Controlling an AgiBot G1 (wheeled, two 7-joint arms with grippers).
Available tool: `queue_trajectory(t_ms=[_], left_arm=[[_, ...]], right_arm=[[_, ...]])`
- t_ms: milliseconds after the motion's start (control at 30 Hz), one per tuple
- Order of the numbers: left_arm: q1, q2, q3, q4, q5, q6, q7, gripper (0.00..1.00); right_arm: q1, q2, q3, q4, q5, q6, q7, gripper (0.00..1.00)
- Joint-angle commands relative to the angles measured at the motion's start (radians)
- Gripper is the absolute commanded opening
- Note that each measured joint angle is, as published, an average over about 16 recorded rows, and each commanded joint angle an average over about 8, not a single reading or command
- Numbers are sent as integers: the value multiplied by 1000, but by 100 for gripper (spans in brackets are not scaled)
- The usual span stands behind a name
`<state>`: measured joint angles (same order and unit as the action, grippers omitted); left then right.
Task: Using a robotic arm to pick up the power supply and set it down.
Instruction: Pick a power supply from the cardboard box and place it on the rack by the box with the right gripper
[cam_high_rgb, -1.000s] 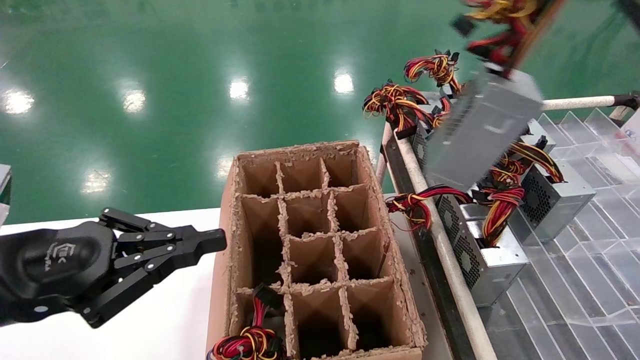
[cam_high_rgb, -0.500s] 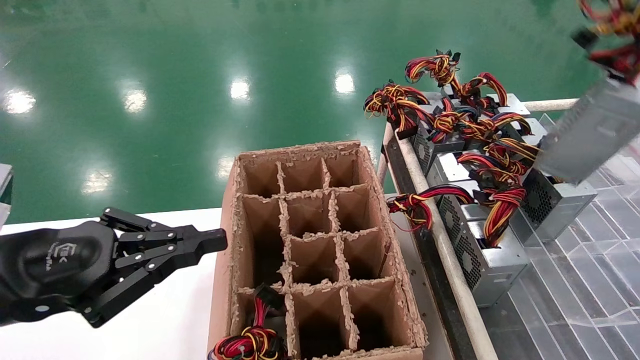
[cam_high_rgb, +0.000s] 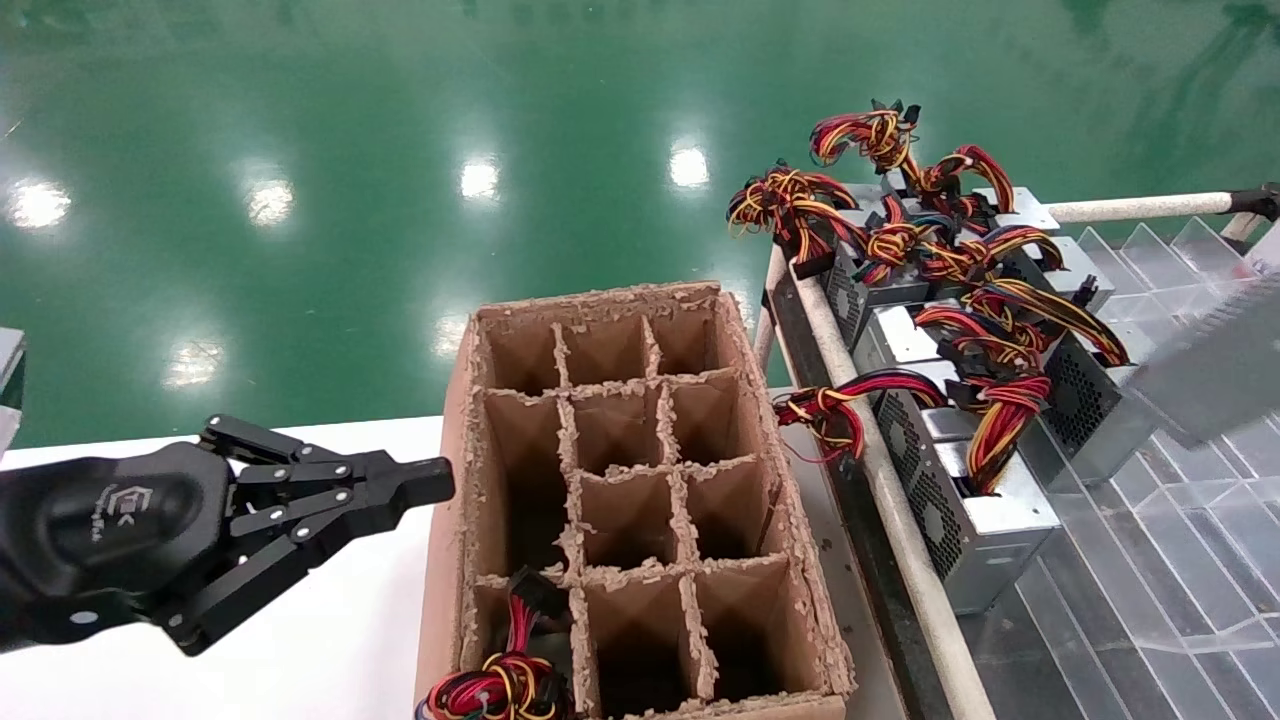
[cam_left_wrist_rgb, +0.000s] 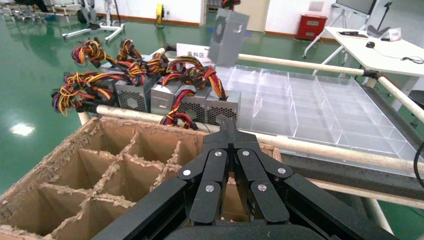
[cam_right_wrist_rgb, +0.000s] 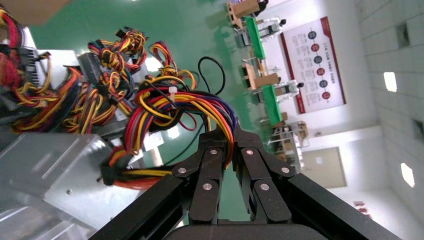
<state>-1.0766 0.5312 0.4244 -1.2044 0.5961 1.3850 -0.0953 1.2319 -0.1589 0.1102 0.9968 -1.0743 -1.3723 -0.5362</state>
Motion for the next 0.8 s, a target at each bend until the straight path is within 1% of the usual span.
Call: queue_trajectory(t_ms=[33, 200, 333, 533, 800], left_arm=[[0, 0, 0, 0, 0, 0, 0, 0], [0, 0, 0, 0, 0, 0, 0, 0], [0, 0, 0, 0, 0, 0, 0, 0], [0, 0, 0, 0, 0, 0, 0, 0], [0, 0, 0, 0, 0, 0, 0, 0]], right_arm=[[8, 24, 3, -38, 15, -40, -1, 0], [13, 75, -15, -112, 27, -145, -17, 0], [-3, 107, -46, -139, 29, -198, -36, 0], [-49, 130, -105, -140, 74, -216, -63, 0], [-114, 132, -181, -121, 187, -216, -77, 0]])
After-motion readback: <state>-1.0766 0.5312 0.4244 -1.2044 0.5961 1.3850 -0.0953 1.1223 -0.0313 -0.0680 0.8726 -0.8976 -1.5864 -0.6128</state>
